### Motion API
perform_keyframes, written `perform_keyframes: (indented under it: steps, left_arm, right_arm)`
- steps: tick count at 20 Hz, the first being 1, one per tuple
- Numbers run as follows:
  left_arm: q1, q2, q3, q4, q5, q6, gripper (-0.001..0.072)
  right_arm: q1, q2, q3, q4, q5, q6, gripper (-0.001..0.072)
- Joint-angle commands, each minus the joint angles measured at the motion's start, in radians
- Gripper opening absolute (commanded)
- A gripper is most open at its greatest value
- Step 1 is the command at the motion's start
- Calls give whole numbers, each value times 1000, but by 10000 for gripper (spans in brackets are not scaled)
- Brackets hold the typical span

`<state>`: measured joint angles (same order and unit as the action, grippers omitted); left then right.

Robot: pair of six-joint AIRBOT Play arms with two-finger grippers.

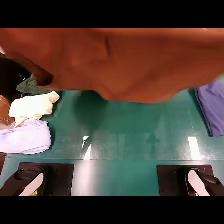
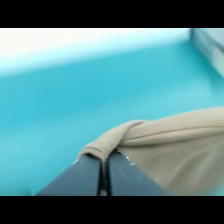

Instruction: Fold the shirts.

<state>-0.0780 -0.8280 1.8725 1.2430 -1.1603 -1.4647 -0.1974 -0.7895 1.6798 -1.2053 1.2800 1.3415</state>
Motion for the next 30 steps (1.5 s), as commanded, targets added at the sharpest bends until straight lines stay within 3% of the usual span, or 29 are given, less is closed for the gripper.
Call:
perform_keyframes:
  steps: [1,4,7,15,20,23,25,30]
  left_arm:
    - [1,5,254,22,33,-5,26]
    - [1,-3,258,38,52,-28,25]
    - [1,-81,166,37,21,-27,26]
    - [1,-644,29,37,-171,-22,28]
    - [1,-931,31,33,-10,-28,28]
    - [4,-991,31,33,110,-26,28]
    - [9,-995,31,34,115,-20,28]
    - [58,-993,9,33,-148,-20,28]
  right_arm:
    - [1,-41,298,-59,40,10,14]
    - [1,-130,447,-133,153,44,13]
    - [5,-188,367,-111,192,57,13]
    - [131,-605,69,-164,220,56,13]
    - [164,-949,173,-158,193,56,13]
    - [166,-1072,299,-149,163,57,13]
    - [166,-1093,343,-149,163,57,13]
    - [168,-1012,247,-157,202,57,13]
